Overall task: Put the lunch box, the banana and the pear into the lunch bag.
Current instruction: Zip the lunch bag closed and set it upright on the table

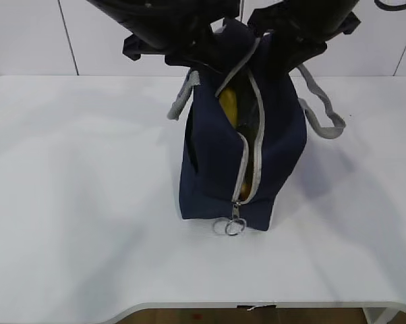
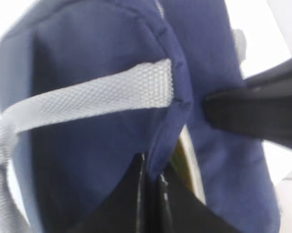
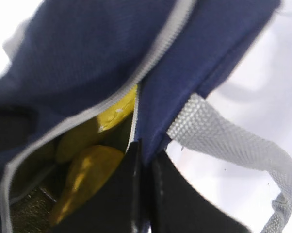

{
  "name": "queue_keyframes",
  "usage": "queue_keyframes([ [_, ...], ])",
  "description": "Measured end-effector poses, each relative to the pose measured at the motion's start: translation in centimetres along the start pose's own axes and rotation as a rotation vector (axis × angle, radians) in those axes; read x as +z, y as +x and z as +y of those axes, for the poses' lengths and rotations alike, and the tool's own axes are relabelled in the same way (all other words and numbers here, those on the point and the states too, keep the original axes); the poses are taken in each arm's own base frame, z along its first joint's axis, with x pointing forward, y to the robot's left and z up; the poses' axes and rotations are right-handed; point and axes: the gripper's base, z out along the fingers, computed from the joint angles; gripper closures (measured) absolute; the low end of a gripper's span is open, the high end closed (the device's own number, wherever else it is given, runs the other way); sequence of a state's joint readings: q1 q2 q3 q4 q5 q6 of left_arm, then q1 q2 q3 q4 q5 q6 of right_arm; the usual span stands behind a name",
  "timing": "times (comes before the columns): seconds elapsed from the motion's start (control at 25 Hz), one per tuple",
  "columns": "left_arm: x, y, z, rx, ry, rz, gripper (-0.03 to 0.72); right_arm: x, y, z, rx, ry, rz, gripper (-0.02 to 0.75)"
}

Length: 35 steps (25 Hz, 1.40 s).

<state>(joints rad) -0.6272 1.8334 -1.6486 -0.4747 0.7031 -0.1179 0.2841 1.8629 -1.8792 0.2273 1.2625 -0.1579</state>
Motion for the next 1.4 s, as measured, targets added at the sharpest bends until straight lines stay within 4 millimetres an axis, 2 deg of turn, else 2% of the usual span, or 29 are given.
queue_keyframes([
  [0.2, 0.0, 0.0, 0.0, 0.002, -0.002, -0.002, 0.691, 0.6, 0.2, -0.1, -0.003, -0.001, 0.018, 0.727],
  [0.32, 0.0, 0.0, 0.0, 0.001, -0.002, -0.001, 0.658, 0.6, 0.2, -0.1, -0.006, -0.001, 0.018, 0.706],
  [0.48, 0.1, 0.0, 0.1, 0.002, -0.004, -0.002, 0.544, 0.6, 0.2, -0.1, -0.006, -0.001, 0.018, 0.609],
  [0.68, 0.4, 0.0, 0.3, 0.018, -0.022, -0.003, 0.346, 0.1, -0.1, 0.0, -0.015, 0.001, -0.004, 0.456],
  [0.8, 0.4, 0.0, 0.4, 0.023, -0.027, -0.005, 0.299, -1.1, -0.8, 0.2, -0.026, 0.007, -0.052, 0.428],
  [0.92, 0.2, -0.3, 0.9, 0.02, -0.039, -0.012, 0.288, -3.0, -1.1, 0.5, -0.039, 0.017, -0.105, 0.421],
  [1.04, -1.2, -1.0, 1.5, 0.012, -0.052, -0.031, 0.286, -4.5, -0.9, 0.6, -0.051, 0.046, -0.136, 0.421],
  [1.2, -4.5, -2.0, 2.6, 0.006, -0.083, -0.059, 0.285, -6.8, -0.4, 1.0, -0.062, 0.072, -0.182, 0.419],
  [1.4, -8.3, -2.0, 3.2, 0.065, -0.173, -0.036, 0.285, -10.6, 0.9, 1.9, -0.061, 0.078, -0.259, 0.416],
])
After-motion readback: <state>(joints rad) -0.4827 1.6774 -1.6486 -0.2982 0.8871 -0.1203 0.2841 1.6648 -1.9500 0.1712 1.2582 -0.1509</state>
